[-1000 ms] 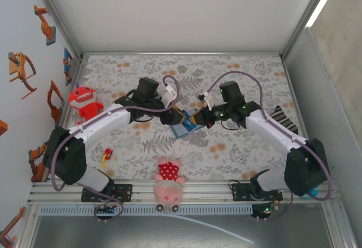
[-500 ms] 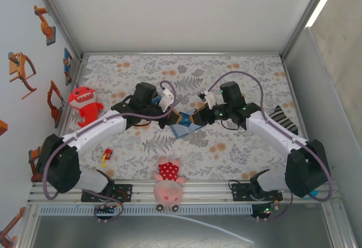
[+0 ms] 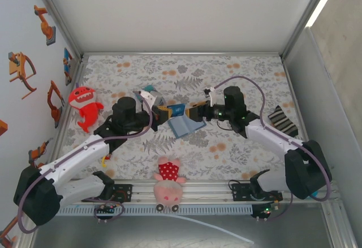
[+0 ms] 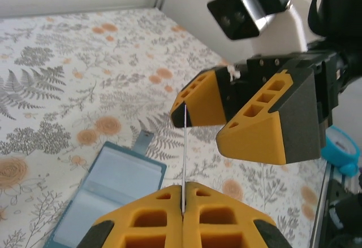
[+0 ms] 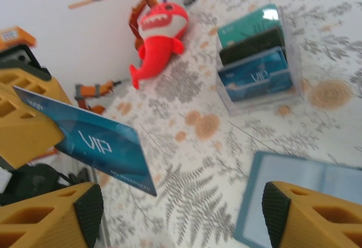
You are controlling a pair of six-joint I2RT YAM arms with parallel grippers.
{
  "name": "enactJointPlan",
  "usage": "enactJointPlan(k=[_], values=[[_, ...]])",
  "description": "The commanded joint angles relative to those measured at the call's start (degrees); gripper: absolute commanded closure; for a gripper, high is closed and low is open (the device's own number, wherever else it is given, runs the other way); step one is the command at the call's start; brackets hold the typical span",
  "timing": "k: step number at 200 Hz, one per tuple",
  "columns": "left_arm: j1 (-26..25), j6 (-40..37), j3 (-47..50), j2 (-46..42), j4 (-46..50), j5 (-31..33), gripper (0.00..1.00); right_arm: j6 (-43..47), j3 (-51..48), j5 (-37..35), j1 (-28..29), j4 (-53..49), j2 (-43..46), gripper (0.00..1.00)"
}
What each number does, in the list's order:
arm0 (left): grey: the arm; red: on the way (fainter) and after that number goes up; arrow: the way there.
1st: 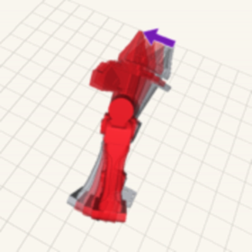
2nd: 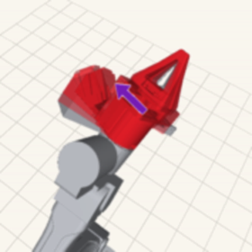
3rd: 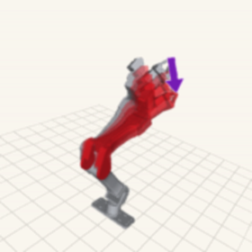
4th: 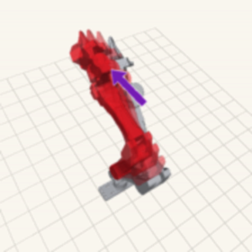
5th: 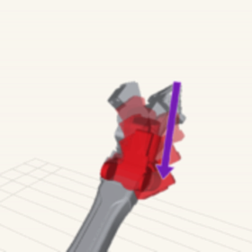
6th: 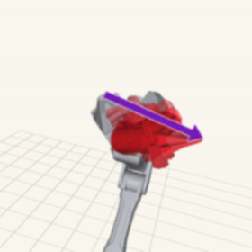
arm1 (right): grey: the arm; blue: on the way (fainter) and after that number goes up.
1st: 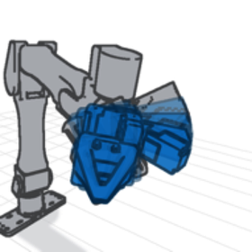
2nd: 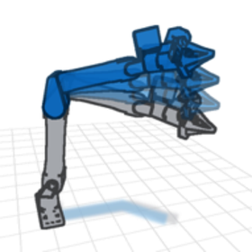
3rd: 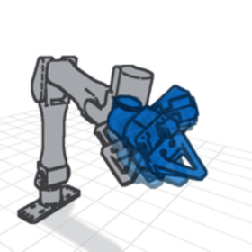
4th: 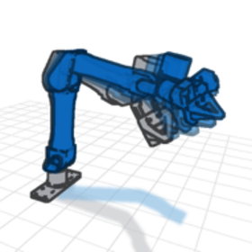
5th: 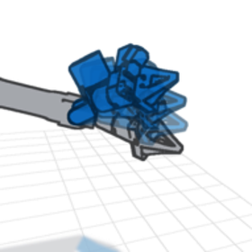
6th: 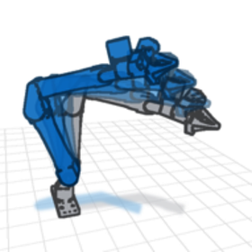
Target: Take the credit cards out of the card holder
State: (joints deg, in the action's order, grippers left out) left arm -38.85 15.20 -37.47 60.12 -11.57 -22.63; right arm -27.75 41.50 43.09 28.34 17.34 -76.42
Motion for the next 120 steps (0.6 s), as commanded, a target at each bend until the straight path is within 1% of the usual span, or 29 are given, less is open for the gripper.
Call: enactJointPlan(k=[1,27,58,72,81,95,106,120], values=[[0.40,5.39,1.70,-2.14,-7.13,2.73,1.00,-8.86,-1.80,3.28,0.23,15.89,-1.29,0.23],[0.37,8.40,3.88,-2.25,-11.92,3.09,1.00,-13.23,-1.57,5.26,0.55,23.46,-3.28,0.23],[0.43,11.33,4.54,-1.06,-15.83,1.29,1.00,-16.01,0.48,7.07,1.77,28.13,-6.04,0.23],[0.49,12.35,4.73,-0.68,-16.93,0.97,1.00,-17.48,1.07,7.81,1.96,31.13,-6.93,0.24],[0.43,12.75,4.86,-0.54,-17.41,0.84,1.00,-18.78,1.21,8.42,1.98,33.59,-7.43,0.27],[0.45,13.24,5.12,-0.30,-18.06,0.75,1.00,-21.30,1.78,9.56,1.98,37.25,-8.36,0.35],[0.45,13.55,5.30,-0.18,-18.38,1.09,1.00,-23.05,2.25,10.27,1.98,39.51,-9.04,0.47],[0.64,14.12,5.73,-0.01,-19.40,1.31,1.00,-24.65,2.67,11.20,1.98,41.59,-9.81,0.66]])
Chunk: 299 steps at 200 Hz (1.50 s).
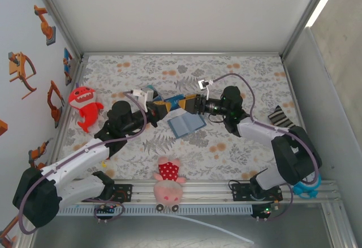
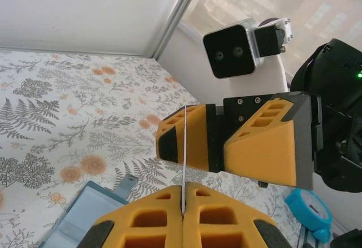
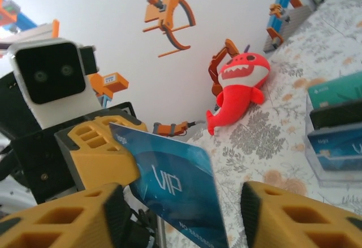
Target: Take the credit cards out of the card holder
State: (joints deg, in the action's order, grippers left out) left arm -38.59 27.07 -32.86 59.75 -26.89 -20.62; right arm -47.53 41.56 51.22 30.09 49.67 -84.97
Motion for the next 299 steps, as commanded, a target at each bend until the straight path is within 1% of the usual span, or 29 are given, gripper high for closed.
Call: enactJointPlan(k=[1,21,40,58,78,92,98,117,123,133,140,152,156,166,199,244,272,276,291,299], values=[[0.37,2.27,1.17,0.37,-4.10,-0.67,1.00,-4.99,2.62,3.13,0.24,9.42,-1.30,0.67],[0.64,2.96,1.48,0.71,-4.88,-0.64,1.00,-5.70,2.56,3.62,0.24,10.26,-1.69,0.86],[0.77,3.31,1.49,1.37,-5.26,-0.71,1.00,-5.50,2.17,3.92,0.24,10.24,-1.23,0.96],[0.84,3.67,1.49,1.94,-5.63,-1.00,1.00,-5.29,1.82,4.11,0.24,10.10,-0.78,1.00],[0.91,4.01,1.46,2.28,-5.81,-1.22,1.00,-5.05,1.68,4.24,0.24,10.15,-0.76,1.00],[1.06,3.58,0.66,2.22,-4.29,-1.91,1.00,-4.85,1.79,4.59,0.21,10.03,-0.86,1.00],[1.15,3.00,0.20,1.91,-3.01,-2.13,0.92,-4.74,1.77,4.69,0.24,9.92,-0.91,1.00],[1.63,-0.81,-2.53,0.04,4.38,-2.30,0.56,-4.10,1.85,5.46,0.24,9.28,-0.99,1.00],[1.69,-2.46,-3.68,-0.82,7.71,-1.88,0.47,-3.75,1.86,5.71,0.24,8.73,-1.07,1.00],[1.90,-5.73,-6.20,-2.13,13.88,-1.13,0.40,-2.91,1.77,6.06,0.19,7.62,-0.99,1.00],[2.03,-8.24,-8.06,-2.75,18.31,-0.56,0.36,-2.23,1.77,6.23,0.24,6.58,-0.91,1.00],[2.15,-12.37,-11.63,-3.19,25.75,-0.04,0.34,-0.82,1.73,6.45,0.24,4.31,-0.56,1.00],[2.26,-13.61,-12.86,-3.23,28.10,0.28,0.31,-0.35,1.69,6.50,0.24,3.72,-0.40,1.00],[2.23,-16.63,-15.90,-2.69,33.72,0.58,0.29,0.84,1.53,6.63,0.25,2.31,0.01,1.00],[2.33,-26.82,-24.70,2.11,47.83,-2.84,0.28,4.39,1.42,6.99,0.24,-2.96,1.79,1.00],[2.47,-35.48,-32.01,9.63,55.65,-8.99,0.32,6.63,1.50,8.00,0.50,-6.80,3.53,1.00],[2.90,-36.62,-33.86,12.68,56.67,-10.91,0.40,10.37,2.37,7.62,0.98,-12.59,4.78,1.00],[2.93,-36.80,-34.07,13.07,56.84,-11.36,0.44,11.15,2.61,7.43,1.02,-13.74,5.04,1.00],[2.98,-37.45,-34.56,13.92,57.52,-13.01,0.49,14.40,3.45,6.55,1.28,-18.84,6.11,1.00],[3.04,-37.85,-34.64,14.28,57.87,-13.75,0.57,15.80,3.82,6.15,1.35,-20.90,6.70,1.00]])
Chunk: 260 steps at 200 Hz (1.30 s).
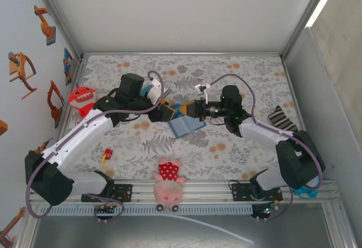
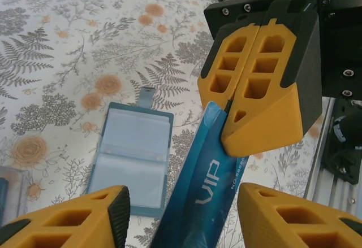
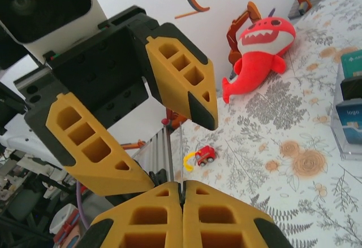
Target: Take the credit cards out of the card holder
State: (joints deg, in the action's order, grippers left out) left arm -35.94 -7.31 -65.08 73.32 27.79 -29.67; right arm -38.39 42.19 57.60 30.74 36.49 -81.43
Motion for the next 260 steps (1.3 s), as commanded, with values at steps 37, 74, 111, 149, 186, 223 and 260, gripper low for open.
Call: enactJointPlan(k=[37,74,111,149,186,223,260], values=[[0.35,-3.94,-2.08,1.60,3.06,-5.63,0.72,8.50,4.12,-0.47,0.79,-11.08,4.71,1.00],[0.48,-4.28,-2.07,2.92,3.11,-6.28,0.68,8.47,4.19,-0.39,0.94,-11.27,5.07,1.00],[0.61,-4.98,-2.54,4.62,4.01,-7.62,0.72,8.67,4.38,-0.72,1.07,-11.69,5.40,1.00],[0.74,-5.75,-2.74,5.46,4.64,-8.48,0.93,9.50,4.72,-1.43,1.08,-13.13,5.50,1.00],[1.03,-6.22,-2.99,5.69,4.55,-8.61,1.00,10.48,5.16,-1.63,1.08,-14.29,5.52,1.00],[1.71,-6.05,-2.62,4.33,3.50,-3.18,1.00,16.34,6.83,-7.09,1.08,-24.35,7.41,0.64],[3.08,-9.29,-1.39,3.33,1.72,12.65,1.00,22.70,9.01,-18.56,1.03,-38.58,10.32,0.45]])
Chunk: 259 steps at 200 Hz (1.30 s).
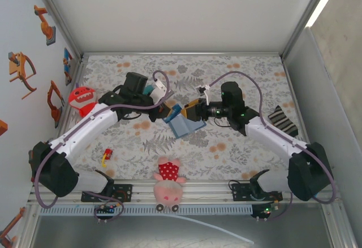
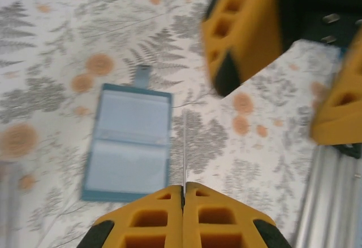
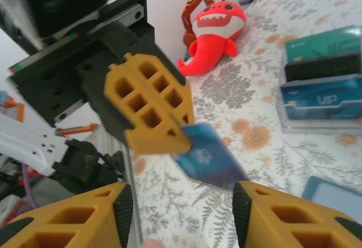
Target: Take the credit cards out of the card holder
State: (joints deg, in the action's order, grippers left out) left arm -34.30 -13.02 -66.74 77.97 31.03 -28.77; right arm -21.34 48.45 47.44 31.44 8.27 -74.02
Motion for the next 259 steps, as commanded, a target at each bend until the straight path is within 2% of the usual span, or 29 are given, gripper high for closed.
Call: enactJointPlan(k=[1,37,89,162,259], values=[[1.52,-3.72,0.28,-1.20,-1.59,12.14,1.00,5.68,2.77,-8.72,0.31,-10.64,2.96,0.45],[6.13,-9.00,-1.01,3.66,-4.04,18.32,1.00,6.54,3.66,-20.00,1.05,-18.11,4.02,0.41],[10.53,-15.48,-4.09,13.24,-7.18,17.21,1.00,5.85,5.05,-30.90,2.35,-24.28,4.15,0.41],[10.83,-16.26,-8.02,20.20,-5.65,14.72,1.00,5.17,5.78,-33.47,2.66,-25.66,3.01,0.41],[11.02,-17.07,-9.77,25.59,-2.88,16.51,1.00,5.09,5.91,-33.38,2.66,-25.76,1.79,0.41]])
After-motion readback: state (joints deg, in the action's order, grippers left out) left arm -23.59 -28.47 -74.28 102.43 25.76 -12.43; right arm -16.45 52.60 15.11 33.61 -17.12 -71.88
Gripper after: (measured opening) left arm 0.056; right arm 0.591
